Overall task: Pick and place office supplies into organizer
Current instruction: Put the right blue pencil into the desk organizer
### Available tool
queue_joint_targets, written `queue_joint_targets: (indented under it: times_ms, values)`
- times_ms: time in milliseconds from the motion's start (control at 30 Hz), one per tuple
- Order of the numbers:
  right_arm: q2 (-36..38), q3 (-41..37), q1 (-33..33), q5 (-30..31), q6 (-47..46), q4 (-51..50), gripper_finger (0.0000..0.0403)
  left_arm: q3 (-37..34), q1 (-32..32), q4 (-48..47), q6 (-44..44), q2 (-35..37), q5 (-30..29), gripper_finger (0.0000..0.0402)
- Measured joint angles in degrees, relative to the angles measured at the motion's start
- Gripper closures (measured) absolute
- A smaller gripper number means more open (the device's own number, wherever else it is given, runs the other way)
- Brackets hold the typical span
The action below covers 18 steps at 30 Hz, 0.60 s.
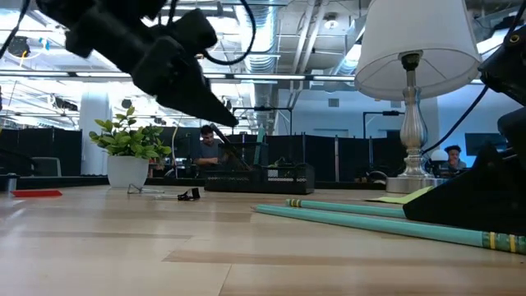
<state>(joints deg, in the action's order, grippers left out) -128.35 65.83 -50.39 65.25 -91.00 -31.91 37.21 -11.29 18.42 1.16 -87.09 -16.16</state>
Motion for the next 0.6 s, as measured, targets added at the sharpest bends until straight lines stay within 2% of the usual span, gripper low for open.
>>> queue_joint_targets:
  times_ms: [167,333,600]
  values:
    - [-0.01,0.81,0.34,-0.25,-0.02,-1.44,0.0392,0.70,0.42,3.11,-3.37,-6.43,3.36,0.0210]
    - [-0.02,1.48,0.51,-0.39,-0.02,-2.29,0.0390,3.57,0.54,5.91,-3.74,-12.47,2.46,0.0210]
    - [0.02,2.14,0.70,1.09,0.09,-3.20,0.0392,7.67,1.79,5.66,-3.58,-15.40,7.38,0.0209]
